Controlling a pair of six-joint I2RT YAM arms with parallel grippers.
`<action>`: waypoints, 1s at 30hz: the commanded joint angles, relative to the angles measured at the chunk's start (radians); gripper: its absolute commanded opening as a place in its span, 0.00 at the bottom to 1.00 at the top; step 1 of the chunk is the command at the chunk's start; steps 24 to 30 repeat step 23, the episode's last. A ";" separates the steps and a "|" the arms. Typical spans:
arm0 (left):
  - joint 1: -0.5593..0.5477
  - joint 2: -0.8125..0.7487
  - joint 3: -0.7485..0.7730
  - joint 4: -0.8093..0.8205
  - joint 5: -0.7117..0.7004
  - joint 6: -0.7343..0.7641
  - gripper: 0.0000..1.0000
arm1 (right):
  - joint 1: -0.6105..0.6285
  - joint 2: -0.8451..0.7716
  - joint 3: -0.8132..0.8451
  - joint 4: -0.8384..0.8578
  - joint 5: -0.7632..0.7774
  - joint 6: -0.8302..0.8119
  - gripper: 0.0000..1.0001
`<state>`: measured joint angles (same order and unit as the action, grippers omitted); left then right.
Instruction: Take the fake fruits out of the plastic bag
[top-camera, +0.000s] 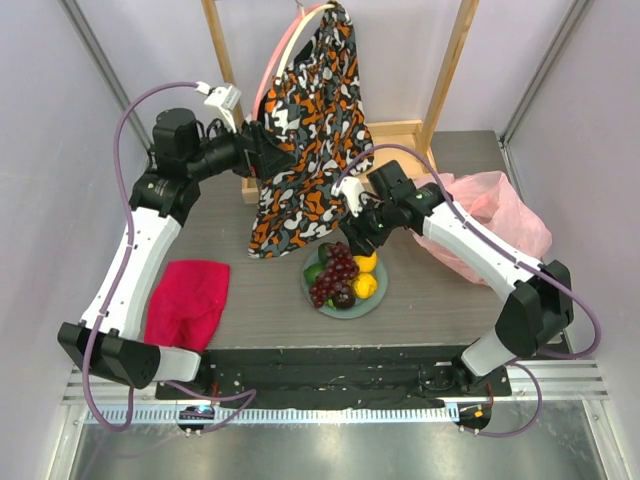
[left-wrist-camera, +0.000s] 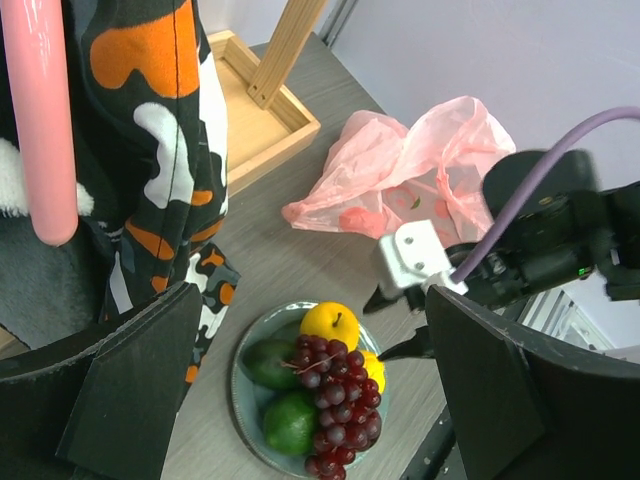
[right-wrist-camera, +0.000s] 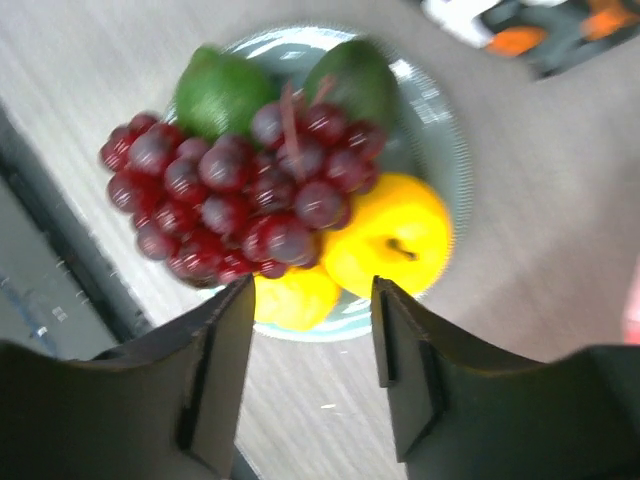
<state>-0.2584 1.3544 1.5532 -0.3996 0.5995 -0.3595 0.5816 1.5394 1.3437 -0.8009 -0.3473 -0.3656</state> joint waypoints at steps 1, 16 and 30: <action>0.007 -0.008 -0.018 0.019 -0.013 0.051 1.00 | 0.001 -0.093 0.081 0.058 0.147 -0.004 0.67; 0.218 -0.135 -0.263 -0.131 -0.356 0.347 1.00 | -0.063 -0.479 -0.314 0.293 0.861 0.151 1.00; 0.312 -0.193 -0.370 -0.111 -0.294 0.278 1.00 | -0.066 -0.538 -0.351 0.261 0.774 0.149 1.00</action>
